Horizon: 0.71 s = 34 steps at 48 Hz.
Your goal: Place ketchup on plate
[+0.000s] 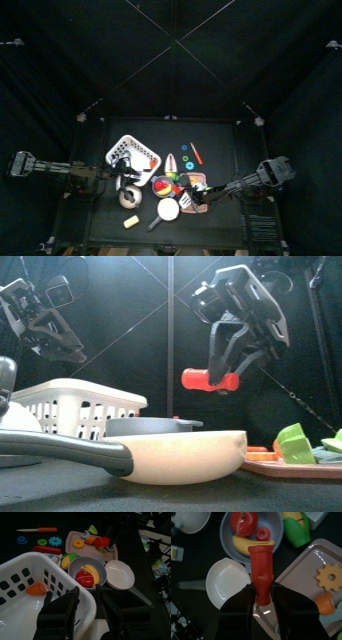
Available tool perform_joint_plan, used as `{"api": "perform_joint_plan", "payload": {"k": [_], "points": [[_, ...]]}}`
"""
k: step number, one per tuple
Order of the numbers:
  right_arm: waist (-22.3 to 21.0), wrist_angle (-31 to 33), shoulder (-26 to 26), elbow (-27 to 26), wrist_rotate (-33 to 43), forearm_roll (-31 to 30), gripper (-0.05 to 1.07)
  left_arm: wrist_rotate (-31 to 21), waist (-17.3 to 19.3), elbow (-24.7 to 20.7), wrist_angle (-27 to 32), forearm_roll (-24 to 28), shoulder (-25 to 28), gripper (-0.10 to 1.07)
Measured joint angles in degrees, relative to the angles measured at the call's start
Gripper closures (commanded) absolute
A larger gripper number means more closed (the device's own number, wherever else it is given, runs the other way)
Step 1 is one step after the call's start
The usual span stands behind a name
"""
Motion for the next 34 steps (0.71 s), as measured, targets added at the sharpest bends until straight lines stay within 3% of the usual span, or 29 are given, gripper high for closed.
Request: {"api": "perform_joint_plan", "payload": {"k": [7, 13, 34], "points": [[1.85, 0.09, 0.00, 2.37, 10.90, -1.85, 0.48, 0.09, 0.00, 0.00, 0.00, -0.88, 0.00, 0.23], [2.72, 0.88, -0.18, 3.87, 15.64, -1.85, 0.46, 0.18, 0.00, 0.00, 0.00, -0.88, 0.00, 0.23], [2.81, 0.88, -0.26, 5.27, 17.67, -0.88, 0.28, 0.18, 0.18, 0.44, 0.00, -0.88, 0.00, 0.23]]}}
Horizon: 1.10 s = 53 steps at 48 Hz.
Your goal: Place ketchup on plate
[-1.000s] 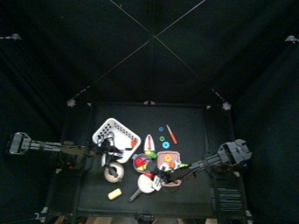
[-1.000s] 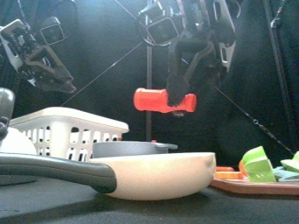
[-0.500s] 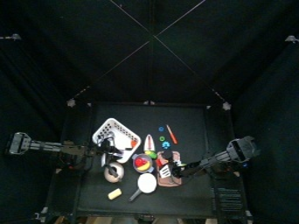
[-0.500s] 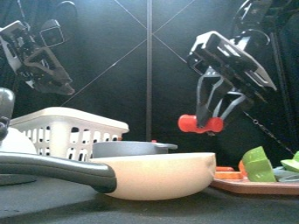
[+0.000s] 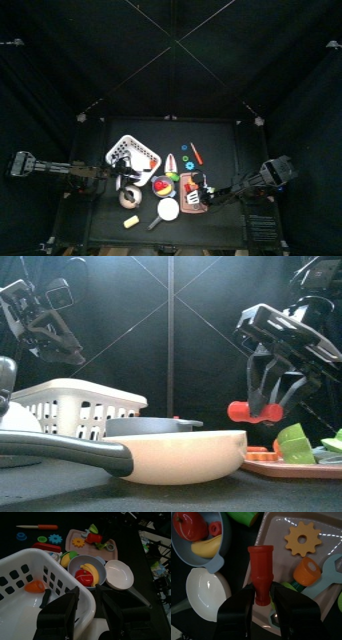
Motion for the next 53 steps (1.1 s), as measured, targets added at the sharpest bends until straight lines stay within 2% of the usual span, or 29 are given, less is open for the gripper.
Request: {"api": "perform_joint_plan", "payload": {"k": [35, 53], "points": [[-0.18, -1.76, 0.09, 0.09, -3.08, 0.62, 0.26, 0.00, 0.09, 0.09, 0.00, -0.09, 0.00, 0.23], [-1.67, -4.31, 0.09, -1.58, -3.78, -8.09, 0.26, 0.00, 0.35, 0.70, 0.00, -0.09, -0.09, 0.23]]}}
